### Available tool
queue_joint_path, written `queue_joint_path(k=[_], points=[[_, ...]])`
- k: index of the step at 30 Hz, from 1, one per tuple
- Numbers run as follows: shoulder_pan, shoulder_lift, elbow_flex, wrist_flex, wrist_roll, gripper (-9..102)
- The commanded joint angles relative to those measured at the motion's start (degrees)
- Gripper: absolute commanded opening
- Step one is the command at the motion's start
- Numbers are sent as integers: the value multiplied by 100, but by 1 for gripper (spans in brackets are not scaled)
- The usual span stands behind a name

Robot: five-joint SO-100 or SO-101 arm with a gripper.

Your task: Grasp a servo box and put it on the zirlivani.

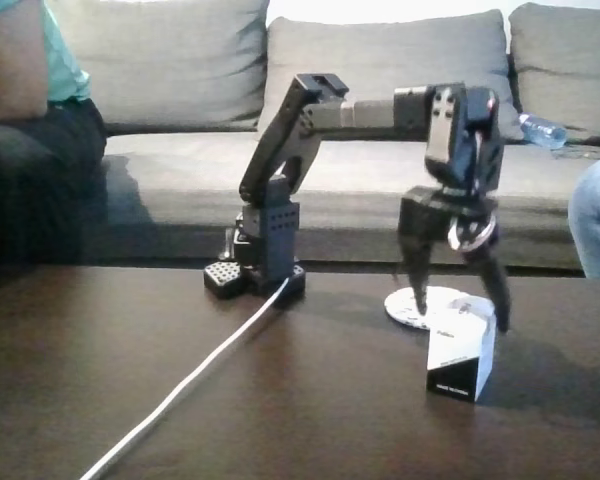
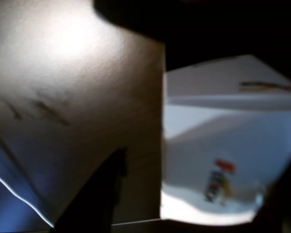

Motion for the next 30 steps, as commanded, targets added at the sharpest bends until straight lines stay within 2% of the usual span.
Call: queue_joint_path(k=[1, 15, 23, 30], points=[[70, 26, -105, 308, 26, 37], [-114, -308, -114, 149, 26, 36], [-105, -334, -475, 237, 26, 16], [-105, -334, -765, 360, 18, 13]])
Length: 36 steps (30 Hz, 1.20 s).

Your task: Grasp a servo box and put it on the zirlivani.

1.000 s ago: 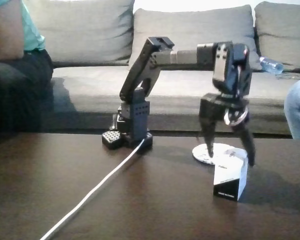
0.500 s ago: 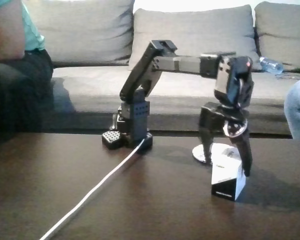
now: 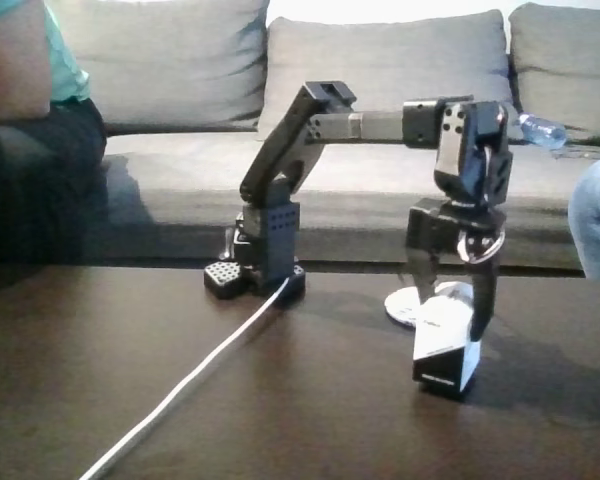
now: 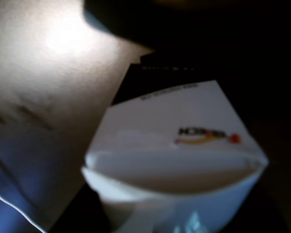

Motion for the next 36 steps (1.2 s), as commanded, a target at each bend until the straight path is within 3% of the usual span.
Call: queue_joint_path(k=[1, 11, 24, 36], points=[[26, 97, -264, 369, 18, 13], [-387, 1107, 264, 431, 18, 13], [-914, 3384, 2417, 431, -53, 11], [-2224, 4368, 3973, 360, 316, 12]])
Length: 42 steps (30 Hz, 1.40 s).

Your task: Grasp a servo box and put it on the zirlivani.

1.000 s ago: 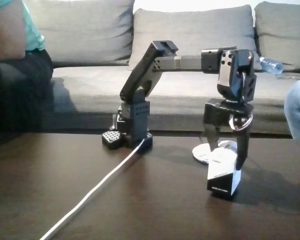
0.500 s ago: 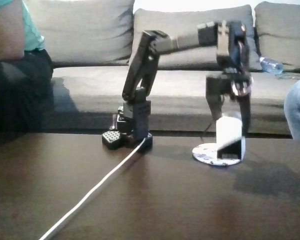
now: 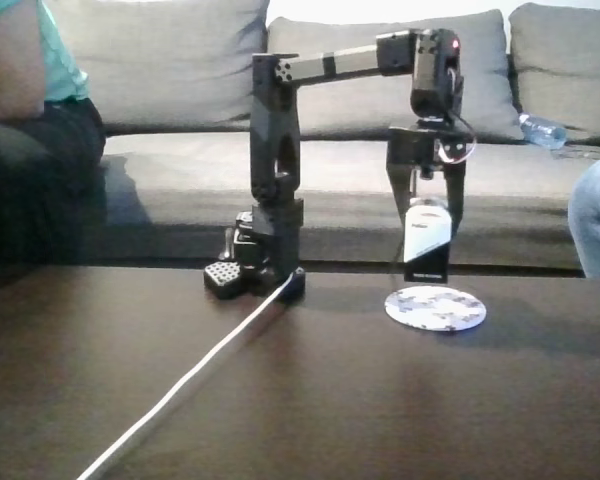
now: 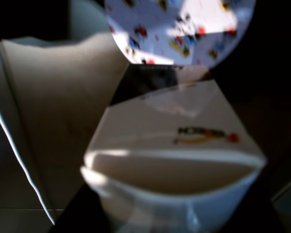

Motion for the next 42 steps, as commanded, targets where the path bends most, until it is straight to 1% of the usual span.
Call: queue_joint_path(k=[1, 6, 9, 18, 32, 42], points=[[-325, 352, 105, 352, 62, 12], [-510, 316, 290, 325, 132, 12], [-615, 308, 492, 18, 141, 12], [-1143, 229, 870, -352, 176, 12], [-1195, -1081, -202, -316, 193, 12], [-1310, -1283, -729, -264, 176, 12]])
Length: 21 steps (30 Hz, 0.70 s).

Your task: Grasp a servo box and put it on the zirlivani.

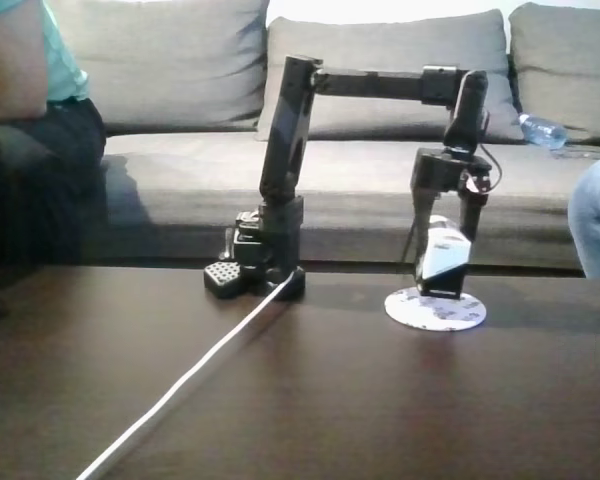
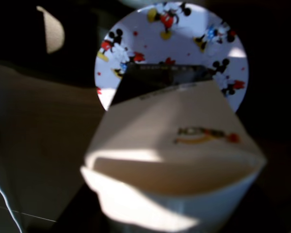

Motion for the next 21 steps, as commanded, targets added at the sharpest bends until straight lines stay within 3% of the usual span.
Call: queue_joint_path(k=[1, 11, 15, 21], points=[[-132, 53, -255, 53, 0, 12], [-185, 44, -220, 70, 9, 13], [-114, 35, -211, 97, 9, 20], [-88, 35, -211, 167, 9, 20]])
